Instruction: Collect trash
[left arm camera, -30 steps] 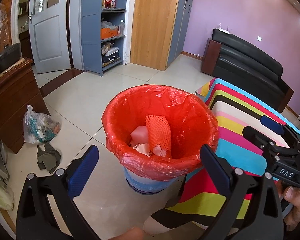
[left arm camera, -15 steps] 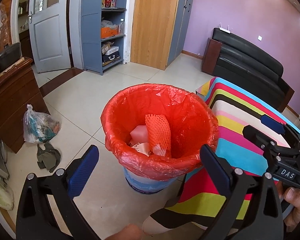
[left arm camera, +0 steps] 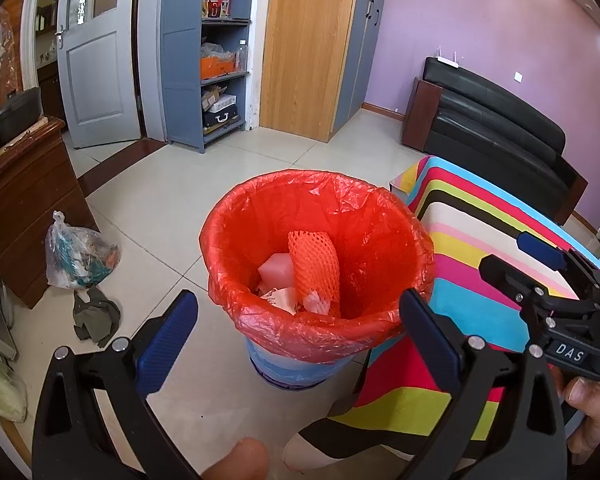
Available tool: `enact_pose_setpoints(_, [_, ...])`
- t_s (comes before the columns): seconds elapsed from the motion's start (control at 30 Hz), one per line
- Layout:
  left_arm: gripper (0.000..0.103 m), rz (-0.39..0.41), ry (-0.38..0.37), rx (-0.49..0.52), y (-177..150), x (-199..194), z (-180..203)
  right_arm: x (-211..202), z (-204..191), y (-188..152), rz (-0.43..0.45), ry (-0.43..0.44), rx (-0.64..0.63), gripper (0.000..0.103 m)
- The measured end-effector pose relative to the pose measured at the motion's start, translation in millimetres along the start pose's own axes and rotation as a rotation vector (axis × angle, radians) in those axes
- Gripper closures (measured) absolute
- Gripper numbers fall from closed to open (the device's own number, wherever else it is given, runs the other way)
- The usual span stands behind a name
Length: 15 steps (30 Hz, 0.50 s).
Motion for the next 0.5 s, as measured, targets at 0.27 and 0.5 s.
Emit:
enact_pose_setpoints(0.27, [0.005,-0.006,-0.009,-0.008,0.3,2.5,1.1,-0.2,-0.3,-1.1,-0.001,0.002,0.002,0.019])
enact_pose_setpoints(0.5, [0.005,-0.006,-0.010,-0.006,-0.8,1.9,1.8,0.9,0.3,-1.8,-0.002,0.001,0.001,0.019])
Point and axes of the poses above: each gripper's, at about its wrist camera, not at the fingertips, and x roughly the way its jaws point, z to its right, y to its top, the point moved 4 cm from there along x, roughly the way its jaws point, and after that the axes turned 10 degrees about z, right-handed, at the moved point
